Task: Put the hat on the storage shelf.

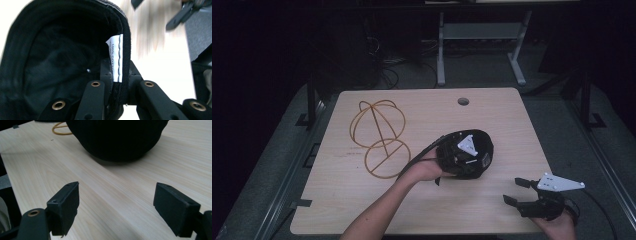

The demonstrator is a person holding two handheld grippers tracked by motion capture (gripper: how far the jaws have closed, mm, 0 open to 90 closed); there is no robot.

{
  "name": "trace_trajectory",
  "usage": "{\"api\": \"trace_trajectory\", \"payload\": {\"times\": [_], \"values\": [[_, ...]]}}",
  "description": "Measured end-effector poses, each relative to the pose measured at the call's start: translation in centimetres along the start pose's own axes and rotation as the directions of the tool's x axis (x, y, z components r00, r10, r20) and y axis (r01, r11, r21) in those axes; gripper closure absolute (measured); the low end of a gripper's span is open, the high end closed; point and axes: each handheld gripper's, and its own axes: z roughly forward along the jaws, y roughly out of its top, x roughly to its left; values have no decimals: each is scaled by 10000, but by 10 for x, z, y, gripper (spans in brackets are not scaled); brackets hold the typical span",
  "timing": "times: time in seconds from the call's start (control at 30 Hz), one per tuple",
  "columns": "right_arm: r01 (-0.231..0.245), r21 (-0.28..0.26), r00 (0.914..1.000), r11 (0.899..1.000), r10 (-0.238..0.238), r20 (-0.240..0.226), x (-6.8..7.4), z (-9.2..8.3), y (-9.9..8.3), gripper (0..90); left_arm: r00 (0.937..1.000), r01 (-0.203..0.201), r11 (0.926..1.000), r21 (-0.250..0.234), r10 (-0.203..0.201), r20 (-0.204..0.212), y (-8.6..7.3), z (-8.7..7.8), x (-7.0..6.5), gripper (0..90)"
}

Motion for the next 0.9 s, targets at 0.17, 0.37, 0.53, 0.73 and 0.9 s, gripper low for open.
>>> {"api": "trace_trajectory", "payload": {"times": [0.17, 0.37, 0.53, 0.73, 0.9], "values": [[272, -368, 9996, 9990, -271, 16, 7, 0, 7, 203, 9998, 138, 9980, -617, -128, 172, 11, -12, 0, 809], [253, -1126, 9994, 9933, -279, -208, 16, -1, 19, 200, 9971, 562, 9885, -1402, -484, 590, 19, -24, 3, 809], [262, -1330, 9995, 9908, -287, -166, 17, 4, 26, 192, 9943, 699, 9774, -1994, -521, 931, 27, -29, 1, 809], [272, -1655, 9996, 9858, -276, -2, 16, 12, 32, 199, 9903, 363, 9785, -2028, -80, 1387, 41, -23, -11, 809], [348, -1829, 9994, 9825, -356, -9, 15, 9, 30, 354, 9836, 85, 9775, -2107, 297, 1777, 52, -20, -19, 811]]}}
